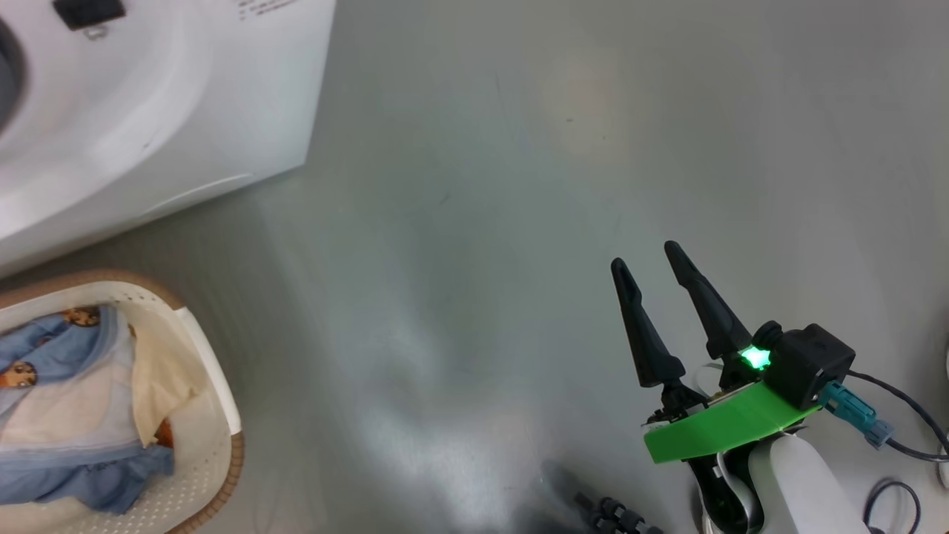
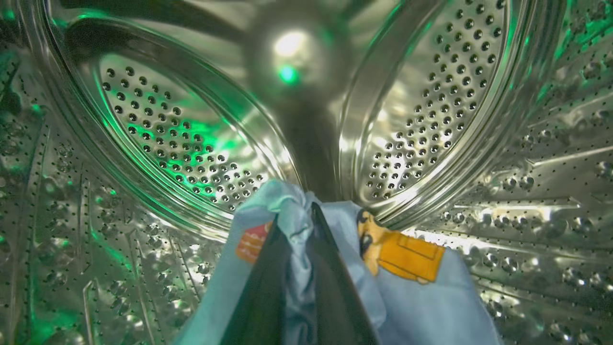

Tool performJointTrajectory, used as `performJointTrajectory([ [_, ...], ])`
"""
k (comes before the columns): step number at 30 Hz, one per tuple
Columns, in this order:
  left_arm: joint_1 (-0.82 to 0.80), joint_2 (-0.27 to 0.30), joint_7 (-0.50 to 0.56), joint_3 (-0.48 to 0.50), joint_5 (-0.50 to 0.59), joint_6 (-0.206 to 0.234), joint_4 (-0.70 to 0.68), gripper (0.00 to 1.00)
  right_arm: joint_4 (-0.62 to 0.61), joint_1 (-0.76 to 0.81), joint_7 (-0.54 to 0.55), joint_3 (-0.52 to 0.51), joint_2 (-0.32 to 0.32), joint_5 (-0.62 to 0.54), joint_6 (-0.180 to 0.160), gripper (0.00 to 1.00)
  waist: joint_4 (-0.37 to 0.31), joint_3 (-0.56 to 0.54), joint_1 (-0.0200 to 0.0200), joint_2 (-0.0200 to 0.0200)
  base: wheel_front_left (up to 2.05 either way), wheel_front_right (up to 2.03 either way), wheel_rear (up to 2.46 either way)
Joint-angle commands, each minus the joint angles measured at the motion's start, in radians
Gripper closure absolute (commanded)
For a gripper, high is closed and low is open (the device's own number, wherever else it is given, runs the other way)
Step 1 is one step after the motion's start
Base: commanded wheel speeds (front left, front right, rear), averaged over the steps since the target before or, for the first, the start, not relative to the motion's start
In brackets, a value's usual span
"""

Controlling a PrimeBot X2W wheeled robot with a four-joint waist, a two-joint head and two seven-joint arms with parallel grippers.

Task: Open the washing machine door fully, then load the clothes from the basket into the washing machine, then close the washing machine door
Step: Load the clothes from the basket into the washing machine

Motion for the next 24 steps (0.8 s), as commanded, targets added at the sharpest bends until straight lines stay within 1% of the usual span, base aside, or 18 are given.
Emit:
performJointTrajectory([
  [1,-0.034,0.062,-0.008,0.010,0.010,0.002,-0.029,1.00,-0.026,-0.004,-0.005,0.018,-0.009,0.011,0.002,0.00,-0.013,0.020,0.0000,-0.0001,0.00,0.00,0.00],
  [7,-0.106,0.066,-0.008,0.003,0.027,0.009,-0.037,1.00,-0.034,-0.010,-0.005,0.011,-0.009,0.014,0.002,0.00,-0.017,0.043,0.0000,-0.0001,0.00,0.00,0.00],
  [11,-0.113,0.056,-0.007,-0.026,0.050,0.018,0.045,1.00,-0.030,-0.011,-0.005,0.006,-0.009,0.011,0.002,0.00,-0.007,0.045,0.0000,-0.0001,0.00,0.00,0.00],
  [12,-0.116,0.054,-0.007,-0.031,0.052,0.018,0.067,0.91,-0.028,-0.011,-0.005,0.007,-0.009,0.011,0.002,0.00,-0.004,0.043,0.0000,-0.0001,0.00,0.00,0.00],
  [13,-0.116,0.054,-0.007,-0.031,0.052,0.018,0.067,0.91,-0.028,-0.011,-0.005,0.007,-0.009,0.011,0.002,0.00,-0.004,0.043,0.0000,-0.0001,0.00,0.00,0.00],
  [14,-0.117,0.053,-0.006,-0.039,0.057,0.017,0.089,0.73,-0.026,-0.012,-0.005,0.008,-0.009,0.011,0.002,0.00,-0.001,0.040,0.0000,-0.0001,0.00,0.00,0.00],
  [15,-0.117,0.050,0.003,-0.046,0.060,0.019,0.117,0.51,-0.024,-0.012,-0.005,0.007,-0.009,0.010,0.002,0.00,0.003,0.035,0.0000,-0.0001,0.00,0.00,0.00],
  [16,-0.120,0.046,0.009,-0.051,0.061,0.019,0.138,0.00,-0.023,-0.012,-0.005,0.007,-0.009,0.009,0.002,0.00,0.006,0.033,0.0000,-0.0001,0.00,0.00,0.00],
  [18,-0.124,0.037,0.008,-0.060,0.067,0.034,0.170,0.00,-0.019,-0.015,-0.005,0.005,-0.009,0.004,0.002,0.00,0.018,0.025,0.0000,-0.0001,0.00,0.00,0.00],
  [21,-0.129,0.016,0.007,-0.069,0.067,0.046,0.204,0.00,-0.013,-0.020,-0.005,0.000,-0.009,-0.004,0.002,0.00,0.038,0.013,0.0000,-0.0001,0.00,0.00,0.00],
  [24,-0.126,-0.013,0.005,-0.084,0.065,0.046,0.245,0.00,-0.009,-0.026,-0.005,-0.007,-0.009,-0.015,0.002,0.00,0.064,-0.005,0.0000,-0.0001,0.00,0.00,0.00],
])
